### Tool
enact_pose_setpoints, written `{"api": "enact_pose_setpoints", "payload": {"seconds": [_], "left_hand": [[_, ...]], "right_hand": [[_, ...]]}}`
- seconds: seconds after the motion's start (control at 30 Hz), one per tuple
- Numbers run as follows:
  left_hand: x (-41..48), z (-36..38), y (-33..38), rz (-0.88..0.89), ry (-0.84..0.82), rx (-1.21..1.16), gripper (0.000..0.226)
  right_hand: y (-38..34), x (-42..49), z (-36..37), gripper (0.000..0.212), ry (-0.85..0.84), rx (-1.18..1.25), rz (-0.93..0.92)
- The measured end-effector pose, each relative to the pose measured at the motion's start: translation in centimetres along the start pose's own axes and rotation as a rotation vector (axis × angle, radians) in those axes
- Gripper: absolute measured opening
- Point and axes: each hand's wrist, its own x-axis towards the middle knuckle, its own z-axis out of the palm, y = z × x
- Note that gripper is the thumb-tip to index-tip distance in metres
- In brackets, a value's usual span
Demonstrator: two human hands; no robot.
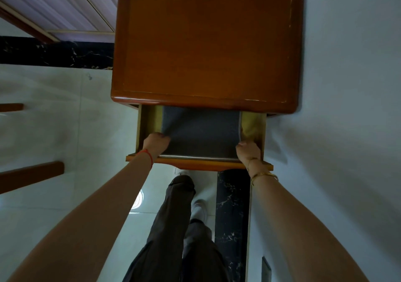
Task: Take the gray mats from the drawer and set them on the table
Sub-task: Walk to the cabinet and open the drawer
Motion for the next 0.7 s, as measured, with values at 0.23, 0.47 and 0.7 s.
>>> {"api": "enact_pose_setpoints", "payload": {"seconds": [0.23,0.47,0.7], "left_hand": [[0.4,-0.7,-0.1,-0.097,0.053,-0.108,0.035],[0.8,-2.2,-1.3,-0.192,0.053,-0.344,0.037],[-1.8,-2.8,-1.7,-0.048,0.062,-0.293,0.049]], "right_hand": [[-0.7,0.1,-0.2,0.017,0.022,0.117,0.087],[-1.1,-0.2,-0.2,0.034,0.126,0.232,0.200],[-0.6,-2.5,0.0,0.025,0.200,0.338,0.122]]}}
